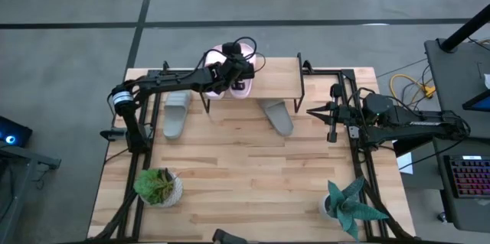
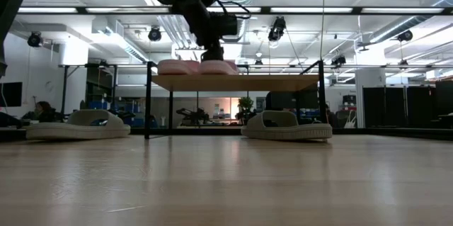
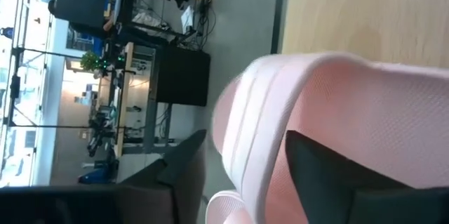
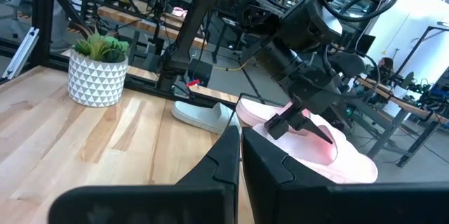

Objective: Pick and place slides into the shelf
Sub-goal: Put the pink slides on the shelf, then put the left gray slides on the shelf

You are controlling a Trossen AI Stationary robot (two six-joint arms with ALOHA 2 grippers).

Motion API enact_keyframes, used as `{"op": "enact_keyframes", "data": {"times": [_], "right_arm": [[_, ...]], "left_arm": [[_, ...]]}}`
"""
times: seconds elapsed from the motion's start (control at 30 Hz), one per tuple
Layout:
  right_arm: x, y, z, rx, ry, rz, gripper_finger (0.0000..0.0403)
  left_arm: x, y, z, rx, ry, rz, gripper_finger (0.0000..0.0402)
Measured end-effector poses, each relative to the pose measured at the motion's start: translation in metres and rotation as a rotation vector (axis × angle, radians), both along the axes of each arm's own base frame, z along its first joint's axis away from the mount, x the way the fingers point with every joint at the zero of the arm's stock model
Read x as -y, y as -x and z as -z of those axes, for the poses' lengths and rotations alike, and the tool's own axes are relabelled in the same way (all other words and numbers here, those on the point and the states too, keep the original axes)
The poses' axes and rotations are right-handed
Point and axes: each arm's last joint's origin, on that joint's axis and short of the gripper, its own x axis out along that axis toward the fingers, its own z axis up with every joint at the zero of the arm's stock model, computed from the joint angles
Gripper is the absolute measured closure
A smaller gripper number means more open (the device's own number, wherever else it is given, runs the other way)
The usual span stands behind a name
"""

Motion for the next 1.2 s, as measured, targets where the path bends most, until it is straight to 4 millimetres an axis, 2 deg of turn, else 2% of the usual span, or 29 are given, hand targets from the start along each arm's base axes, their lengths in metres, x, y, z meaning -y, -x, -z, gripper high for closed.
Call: {"op": "enact_keyframes", "data": {"times": [0.13, 0.5, 0.7, 0.93, 1.2], "right_arm": [[0.000, 0.000, 0.000, 0.000, 0.000, 0.000, 0.0394], [0.000, 0.000, 0.000, 0.000, 0.000, 0.000, 0.0394], [0.000, 0.000, -0.002, 0.016, 0.001, 0.000, 0.0394], [0.000, 0.000, -0.003, 0.028, 0.001, 0.000, 0.0394], [0.000, 0.000, -0.001, 0.006, 0.001, 0.000, 0.0394]], "left_arm": [[0.000, -0.001, -0.005, 0.025, 0.007, 0.016, 0.0203], [0.004, 0.000, -0.008, 0.058, 0.072, 0.050, 0.0201], [0.012, 0.011, -0.034, 0.220, 0.169, 0.176, 0.0201], [0.041, 0.023, -0.065, 0.383, 0.208, 0.204, 0.0201], [0.083, 0.044, -0.077, 0.382, 0.352, 0.218, 0.0201]]}}
